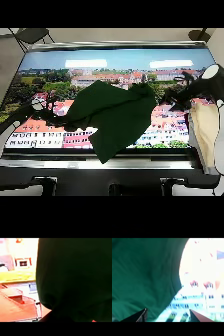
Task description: Fold the shirts.
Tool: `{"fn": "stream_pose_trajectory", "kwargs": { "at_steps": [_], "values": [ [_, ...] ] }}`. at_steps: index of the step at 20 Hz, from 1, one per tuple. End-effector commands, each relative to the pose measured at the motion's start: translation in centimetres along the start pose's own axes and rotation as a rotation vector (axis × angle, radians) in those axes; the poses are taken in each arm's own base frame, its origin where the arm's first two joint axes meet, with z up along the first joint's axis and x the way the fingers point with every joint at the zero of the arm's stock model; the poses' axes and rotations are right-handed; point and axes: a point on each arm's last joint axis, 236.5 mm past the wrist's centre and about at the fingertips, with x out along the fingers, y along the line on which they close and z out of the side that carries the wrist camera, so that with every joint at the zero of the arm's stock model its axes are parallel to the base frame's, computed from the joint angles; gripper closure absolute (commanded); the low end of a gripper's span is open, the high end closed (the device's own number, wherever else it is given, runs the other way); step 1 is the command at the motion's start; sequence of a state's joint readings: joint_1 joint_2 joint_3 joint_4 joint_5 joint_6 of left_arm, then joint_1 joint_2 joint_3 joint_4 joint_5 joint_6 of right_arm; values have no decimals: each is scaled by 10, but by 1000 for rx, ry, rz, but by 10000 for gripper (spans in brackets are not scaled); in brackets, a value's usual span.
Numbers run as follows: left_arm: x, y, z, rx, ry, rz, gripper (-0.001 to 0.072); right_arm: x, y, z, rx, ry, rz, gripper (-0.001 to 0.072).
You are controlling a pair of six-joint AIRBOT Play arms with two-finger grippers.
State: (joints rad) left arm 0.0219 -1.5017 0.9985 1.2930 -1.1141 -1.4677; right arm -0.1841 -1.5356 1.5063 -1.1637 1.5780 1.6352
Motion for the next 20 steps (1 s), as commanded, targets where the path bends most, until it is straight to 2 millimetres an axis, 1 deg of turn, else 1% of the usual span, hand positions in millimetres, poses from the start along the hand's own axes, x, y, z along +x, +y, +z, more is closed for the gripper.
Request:
{"fn": "stream_pose_trajectory", "kwargs": {
  "at_steps": [1, 2, 4, 5, 6, 7, 9, 11, 12, 13, 14, 15, 16, 17, 18, 19, 20],
  "values": [
    [0, 4, -4, 16, 15, 13, 672, 35, -9, -62, 22, 155, -6, 103],
    [0, 4, -4, 16, 15, 13, 672, 57, -5, -79, 22, 180, -8, 100],
    [0, 3, -5, 16, 22, 12, 672, 101, 12, -114, 11, 233, 28, 80],
    [0, 3, -7, 16, 30, 11, 672, 119, 19, -128, -4, 256, 40, 59],
    [0, 3, -9, 16, 39, 10, 672, 135, 24, -138, -5, 263, 53, 55],
    [0, 3, -11, 16, 45, 10, 672, 146, 32, -144, 4, 257, 75, 55],
    [0, 3, -11, 16, 48, 9, 672, 160, 50, -147, 33, 230, 133, 55],
    [0, 3, -12, 15, 49, 9, 672, 171, 57, -138, 44, 165, 136, 57],
    [0, 3, -12, 15, 51, 9, 672, 175, 62, -129, 57, 117, 135, 97],
    [0, 3, -12, 15, 52, 9, 672, 177, 70, -119, 73, 69, 155, 204],
    [-1, 3, -13, 16, 55, 8, 672, 178, 78, -113, 83, 37, 179, 392],
    [-2, 2, -15, 16, 61, 7, 672, 178, 84, -104, 97, 0, 199, 648],
    [-5, 1, -15, 19, 56, 7, 673, 174, 87, -99, 84, -18, 208, 666],
    [-14, 1, -12, 30, 35, 15, 674, 162, 90, -90, -2, -59, 193, 668],
    [-32, -1, -2, 54, -24, 34, 674, 140, 97, -77, -127, -126, 172, 668],
    [-59, -3, 13, 87, -115, 60, 674, 105, 104, -57, -268, -233, 124, 668],
    [-101, -9, 33, 118, -249, 88, 674, 49, 111, -28, -396, -406, 43, 668]
  ]
}}
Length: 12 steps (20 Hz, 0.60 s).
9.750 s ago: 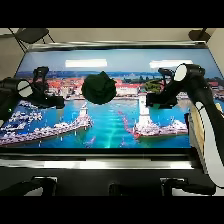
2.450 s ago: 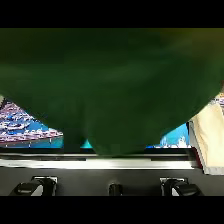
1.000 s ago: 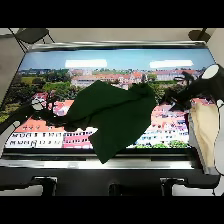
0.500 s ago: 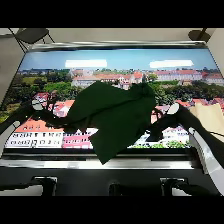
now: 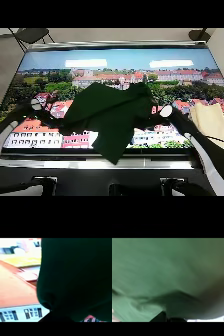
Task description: Fold the shirts.
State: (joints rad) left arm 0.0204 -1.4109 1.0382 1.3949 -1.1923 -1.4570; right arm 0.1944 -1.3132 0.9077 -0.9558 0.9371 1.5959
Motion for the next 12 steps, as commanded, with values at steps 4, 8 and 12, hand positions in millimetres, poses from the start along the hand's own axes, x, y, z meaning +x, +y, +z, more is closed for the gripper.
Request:
{"fn": "stream_pose_trajectory", "kwargs": {
  "at_steps": [4, 8, 12],
  "values": [
    [-335, -41, 72, 57, -930, 56, 674, -426, 137, 134, -653, -1262, -334, 668],
    [-591, -88, -43, 22, -1639, -103, 673, -625, 192, 11, -643, -1698, -169, 668],
    [-643, -124, -125, 114, -1823, -270, 673, -645, 177, -36, -561, -1705, -101, 668]
  ]
}}
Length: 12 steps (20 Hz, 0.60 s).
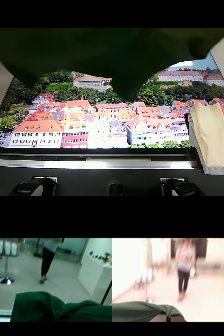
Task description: Fold the shirts.
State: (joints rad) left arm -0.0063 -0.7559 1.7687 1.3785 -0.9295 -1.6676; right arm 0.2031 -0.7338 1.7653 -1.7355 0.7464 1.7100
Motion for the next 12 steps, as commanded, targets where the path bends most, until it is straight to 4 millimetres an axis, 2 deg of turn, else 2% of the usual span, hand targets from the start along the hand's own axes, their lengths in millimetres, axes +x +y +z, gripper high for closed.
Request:
{"fn": "stream_pose_trajectory", "kwargs": {
  "at_steps": [1, 4, 6, 8, 9, 10, 12],
  "values": [
    [-73, -32, 64, -29, -214, -84, 673, -52, -15, 40, 33, -64, -42, 668],
    [-60, -15, 42, 6, -123, -12, 674, -49, -19, 13, 34, 48, -61, 668],
    [-36, -2, 5, 9, 30, 27, 673, -35, -22, -25, 42, 186, -85, 667],
    [-6, 13, -49, 37, 233, 57, 673, -16, -34, -94, 76, 429, -169, 668],
    [14, 25, -86, 58, 356, 76, 673, -4, -39, -134, 84, 565, -219, 667],
    [32, 37, -124, 63, 471, 96, 673, 11, -41, -179, 47, 701, -242, 667],
    [69, 65, -218, 61, 712, 129, 673, 54, -36, -265, -4, 872, -246, 667]
  ]
}}
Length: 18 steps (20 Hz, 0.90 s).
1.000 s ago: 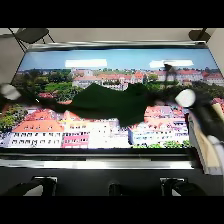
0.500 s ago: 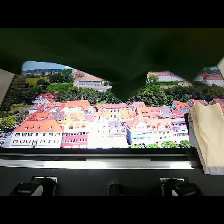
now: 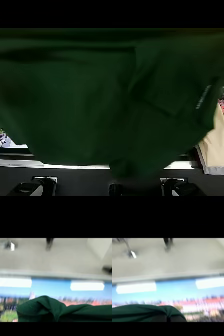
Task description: Fold the shirts.
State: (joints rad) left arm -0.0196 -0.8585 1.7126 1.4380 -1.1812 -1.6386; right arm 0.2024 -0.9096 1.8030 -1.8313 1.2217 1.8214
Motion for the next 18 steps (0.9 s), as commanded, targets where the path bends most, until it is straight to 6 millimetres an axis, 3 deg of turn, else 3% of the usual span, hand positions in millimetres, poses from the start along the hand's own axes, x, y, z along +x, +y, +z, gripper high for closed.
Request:
{"fn": "stream_pose_trajectory", "kwargs": {
  "at_steps": [1, 3, 6, 8, 10, 12, 14, 15, 16, 17, 18],
  "values": [
    [101, 33, -126, 18, 422, 61, 672, 122, 11, -98, -32, 330, -78, 667],
    [157, 53, -208, -7, 629, 89, 673, 203, 35, -161, 33, 434, -58, 667],
    [229, 66, -299, -79, 797, 98, 672, 284, 72, -234, 98, 523, 23, 666],
    [257, 62, -341, -142, 902, 71, 672, 308, 85, -249, 186, 511, 43, 666],
    [276, 54, -367, -204, 955, 42, 672, 321, 89, -259, 212, 507, 52, 665],
    [284, 44, -388, -270, 1002, 11, 672, 327, 92, -285, 229, 575, 44, 666],
    [285, 27, -398, -355, 1038, -38, 648, 326, 101, -311, 279, 658, 56, 664],
    [284, 22, -395, -395, 1040, -50, 514, 325, 102, -312, 289, 664, 60, 542],
    [281, 24, -387, -405, 1051, -58, 276, 322, 101, -304, 284, 660, 61, 226],
    [274, 32, -376, -384, 1068, -69, 153, 315, 90, -294, 247, 669, 46, 16],
    [263, 43, -364, -348, 1095, -98, 156, 307, 68, -283, 183, 687, 24, 45]
  ]
}}
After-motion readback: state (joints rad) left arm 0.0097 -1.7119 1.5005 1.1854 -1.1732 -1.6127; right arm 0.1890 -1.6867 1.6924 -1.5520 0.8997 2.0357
